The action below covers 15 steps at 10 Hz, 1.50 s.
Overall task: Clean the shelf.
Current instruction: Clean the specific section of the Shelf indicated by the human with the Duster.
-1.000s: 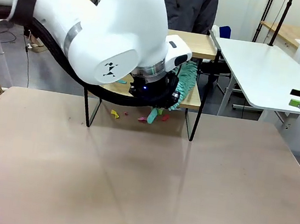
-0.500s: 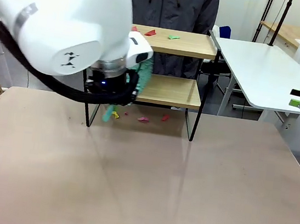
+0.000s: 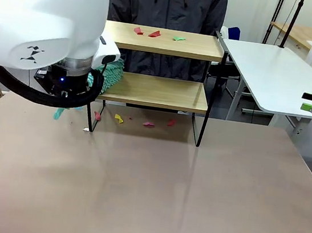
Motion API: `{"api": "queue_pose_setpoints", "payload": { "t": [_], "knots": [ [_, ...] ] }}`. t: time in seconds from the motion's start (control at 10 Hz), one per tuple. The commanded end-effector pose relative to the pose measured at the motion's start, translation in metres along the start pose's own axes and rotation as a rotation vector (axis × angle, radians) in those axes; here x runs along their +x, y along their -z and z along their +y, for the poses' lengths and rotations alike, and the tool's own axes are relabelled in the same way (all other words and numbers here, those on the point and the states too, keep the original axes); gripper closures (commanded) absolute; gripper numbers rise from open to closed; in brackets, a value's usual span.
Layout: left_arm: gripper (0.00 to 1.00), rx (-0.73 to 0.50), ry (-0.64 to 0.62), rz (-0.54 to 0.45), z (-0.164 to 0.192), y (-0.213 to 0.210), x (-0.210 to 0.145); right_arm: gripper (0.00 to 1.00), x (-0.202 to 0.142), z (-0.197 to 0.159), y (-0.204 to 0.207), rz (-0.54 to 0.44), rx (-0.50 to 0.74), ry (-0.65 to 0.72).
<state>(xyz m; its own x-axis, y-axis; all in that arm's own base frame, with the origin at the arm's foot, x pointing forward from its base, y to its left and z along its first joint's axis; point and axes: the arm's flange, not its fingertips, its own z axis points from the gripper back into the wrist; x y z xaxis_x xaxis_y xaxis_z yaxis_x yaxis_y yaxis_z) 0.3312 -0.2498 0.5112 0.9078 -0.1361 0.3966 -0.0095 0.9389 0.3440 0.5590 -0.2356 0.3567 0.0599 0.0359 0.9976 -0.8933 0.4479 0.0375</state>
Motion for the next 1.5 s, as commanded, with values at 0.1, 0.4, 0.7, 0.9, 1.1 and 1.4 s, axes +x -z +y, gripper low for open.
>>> {"api": "queue_pose_setpoints", "payload": {
  "t": [0.1,0.4,0.7,0.9,1.1,1.4],
  "knots": [
    [0.87,0.000,0.000,0.000,0.000,0.000,0.000,0.00,0.005,0.002,0.002,0.007,-0.003,0.011],
    [0.87,-0.001,0.026,-0.019,-0.011,-0.005,-0.002,0.00,0.005,0.002,0.002,0.007,-0.003,0.011],
    [0.87,-0.307,0.143,-0.167,0.019,-0.027,-0.011,0.00,0.005,0.002,0.002,0.007,-0.003,0.011],
    [0.87,-0.450,0.237,-0.217,0.035,-0.028,-0.018,0.00,0.005,0.002,0.002,0.007,-0.003,0.011],
    [0.87,-0.580,0.406,-0.237,0.045,-0.028,-0.022,0.00,0.005,0.002,0.002,0.007,-0.003,0.011],
    [0.87,-0.683,0.650,-0.191,0.078,-0.037,-0.025,0.00,0.005,0.002,0.002,0.007,-0.003,0.011]
  ]
}}
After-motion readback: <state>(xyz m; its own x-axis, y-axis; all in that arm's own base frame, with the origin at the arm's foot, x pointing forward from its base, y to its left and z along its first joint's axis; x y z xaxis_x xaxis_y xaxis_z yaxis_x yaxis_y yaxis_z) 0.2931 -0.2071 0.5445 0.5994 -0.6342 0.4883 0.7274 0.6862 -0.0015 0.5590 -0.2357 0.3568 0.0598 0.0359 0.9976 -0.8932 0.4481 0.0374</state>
